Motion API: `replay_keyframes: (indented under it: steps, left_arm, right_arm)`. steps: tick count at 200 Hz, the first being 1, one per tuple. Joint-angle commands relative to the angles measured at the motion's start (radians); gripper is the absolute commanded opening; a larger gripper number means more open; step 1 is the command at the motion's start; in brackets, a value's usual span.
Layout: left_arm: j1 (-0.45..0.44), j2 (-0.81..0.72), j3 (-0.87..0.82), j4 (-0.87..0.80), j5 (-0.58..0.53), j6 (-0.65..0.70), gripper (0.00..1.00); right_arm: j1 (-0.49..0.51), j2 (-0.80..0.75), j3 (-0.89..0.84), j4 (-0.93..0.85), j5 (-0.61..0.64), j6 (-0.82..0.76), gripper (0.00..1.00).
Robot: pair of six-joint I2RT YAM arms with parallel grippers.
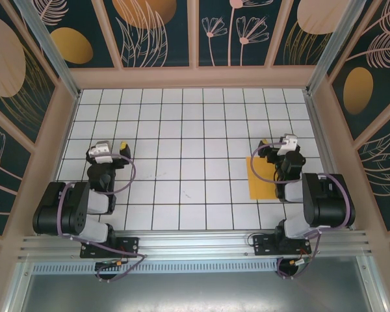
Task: Fold a paper plane with a square sheet of paper (pick it up from the middle)
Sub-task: Move the square sheet of paper to the center of the table.
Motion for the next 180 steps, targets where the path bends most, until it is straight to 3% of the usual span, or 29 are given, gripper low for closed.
replay_keyframes:
  steps: [1,26,38,57,72,81,94,118,146,180]
  left_arm:
    - [0.005,-0.161,0.062,-0.222,-0.017,-0.048,0.99]
    - [0.005,-0.280,0.136,-0.481,-0.055,-0.157,0.98]
    - [0.005,-0.335,0.163,-0.572,-0.082,-0.226,0.98]
    - [0.004,-0.404,0.220,-0.748,-0.152,-0.375,0.99]
    - [0.005,-0.446,0.254,-0.888,-0.188,-0.541,0.99]
    - [0.005,-0.470,0.267,-0.971,-0.158,-0.607,0.99]
    - [0.005,-0.505,0.255,-0.983,-0.044,-0.594,0.99]
    - [0.005,-0.525,0.164,-0.821,0.179,-0.724,0.99]
    - [0.002,-0.429,0.147,-0.713,0.406,-0.829,0.98]
    - [-0.012,-0.406,0.170,-0.805,0.455,-0.783,0.99]
  right_arm:
    - [0.005,-0.123,0.149,-0.361,0.030,0.048,0.99]
    - [0.000,-0.166,0.350,-0.818,0.099,0.279,0.99]
    - [-0.023,-0.154,0.441,-1.011,-0.078,0.316,0.99]
    - [-0.038,-0.149,0.462,-1.085,-0.421,0.366,0.99]
    - [-0.029,-0.166,0.434,-1.135,-0.514,0.408,0.99]
    - [-0.020,-0.172,0.418,-1.180,-0.515,0.421,0.99]
    - [0.003,-0.176,0.403,-1.244,-0.515,0.409,0.97]
    - [0.089,-0.194,0.394,-1.354,-0.403,0.384,0.95]
    - [0.130,-0.196,0.363,-1.385,-0.252,0.406,0.95]
    - [0.165,-0.153,0.368,-1.402,-0.202,0.422,0.95]
